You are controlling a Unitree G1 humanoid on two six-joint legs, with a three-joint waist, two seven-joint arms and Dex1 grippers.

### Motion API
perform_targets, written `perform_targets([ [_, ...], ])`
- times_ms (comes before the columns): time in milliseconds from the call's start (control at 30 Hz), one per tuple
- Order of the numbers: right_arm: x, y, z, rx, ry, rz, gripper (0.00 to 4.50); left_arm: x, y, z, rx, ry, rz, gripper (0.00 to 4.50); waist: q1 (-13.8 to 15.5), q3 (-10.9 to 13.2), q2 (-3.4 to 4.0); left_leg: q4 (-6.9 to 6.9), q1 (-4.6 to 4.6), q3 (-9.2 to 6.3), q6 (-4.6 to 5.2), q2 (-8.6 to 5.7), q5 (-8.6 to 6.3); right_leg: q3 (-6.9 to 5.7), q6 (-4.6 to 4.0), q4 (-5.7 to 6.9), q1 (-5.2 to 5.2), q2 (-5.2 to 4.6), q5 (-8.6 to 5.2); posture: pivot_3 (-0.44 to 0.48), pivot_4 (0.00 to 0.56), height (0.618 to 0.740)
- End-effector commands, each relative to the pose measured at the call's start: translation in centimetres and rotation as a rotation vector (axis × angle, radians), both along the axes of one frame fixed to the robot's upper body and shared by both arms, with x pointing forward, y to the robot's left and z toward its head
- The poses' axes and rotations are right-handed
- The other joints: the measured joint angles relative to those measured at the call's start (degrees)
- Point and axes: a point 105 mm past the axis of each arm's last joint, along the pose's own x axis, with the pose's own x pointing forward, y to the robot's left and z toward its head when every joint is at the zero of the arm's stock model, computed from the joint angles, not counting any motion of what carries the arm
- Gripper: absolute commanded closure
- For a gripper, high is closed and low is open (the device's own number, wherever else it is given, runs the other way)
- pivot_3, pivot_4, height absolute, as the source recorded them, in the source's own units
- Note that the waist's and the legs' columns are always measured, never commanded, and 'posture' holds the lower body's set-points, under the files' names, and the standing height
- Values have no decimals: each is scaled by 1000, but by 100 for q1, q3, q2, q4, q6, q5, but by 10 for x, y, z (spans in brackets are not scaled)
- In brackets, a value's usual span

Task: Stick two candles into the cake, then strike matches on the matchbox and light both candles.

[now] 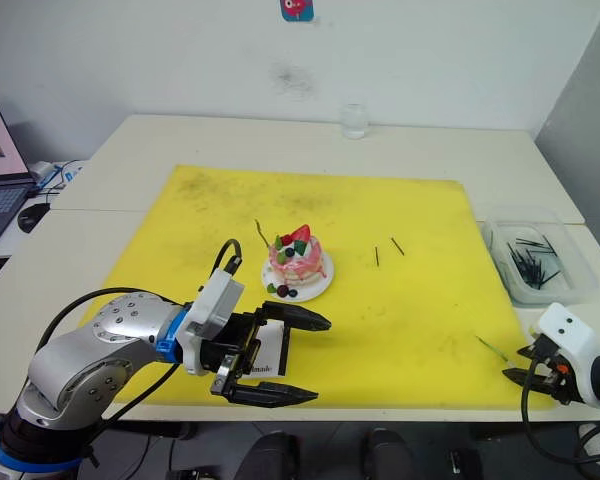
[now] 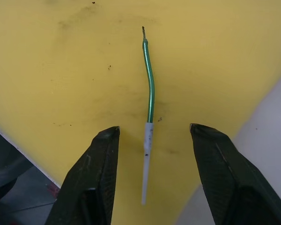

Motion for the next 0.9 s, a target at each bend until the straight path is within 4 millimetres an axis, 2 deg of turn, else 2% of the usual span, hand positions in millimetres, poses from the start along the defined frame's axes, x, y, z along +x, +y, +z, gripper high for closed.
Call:
perform_targets([
  [33, 5, 4, 34, -21, -52, 30, 2191, 2, -1, 1, -5, -41, 8, 0, -2, 0, 0, 0, 0, 0, 0, 0, 0, -1, 0, 0, 0, 0, 0, 0, 150, 740],
  [133, 5, 8, 45, -36, -23, 44, 2191, 2, -4, -1, -4, -56, 16, 0, 2, -1, 1, 0, 1, -1, 0, 1, 0, -4, 0, 2, 1, 1, 0, 0, 150, 740],
  [200, 6, 10, 48, -47, 7, 47, 2191, 2, -6, -3, -6, -64, 19, 0, 5, -1, 1, -1, 1, 0, 0, 1, 0, -4, 0, 1, 1, 2, 0, 0, 150, 740],
  [267, 5, 7, 46, -130, 65, 34, 2191, 1, -9, -6, -1, -85, 14, 0, 6, -1, 2, 1, 0, 1, 0, 1, 0, -2, 0, -1, 1, 2, 0, 0, 150, 740],
  [500, 12, 4, 29, -216, 223, 17, 2191, -4, -19, -9, -10, -145, -20, 0, -1, -1, 1, 1, 0, 2, 0, 0, 0, 2, -1, -1, 0, -1, 1, 0, 150, 740],
  [900, 18, 9, 4, -227, 278, 40, 2191, -11, -27, -7, -36, -156, -18, 0, -1, -1, 4, 1, -1, 1, 0, 2, 0, 5, -1, 0, -5, -1, 1, 0, 150, 740],
])
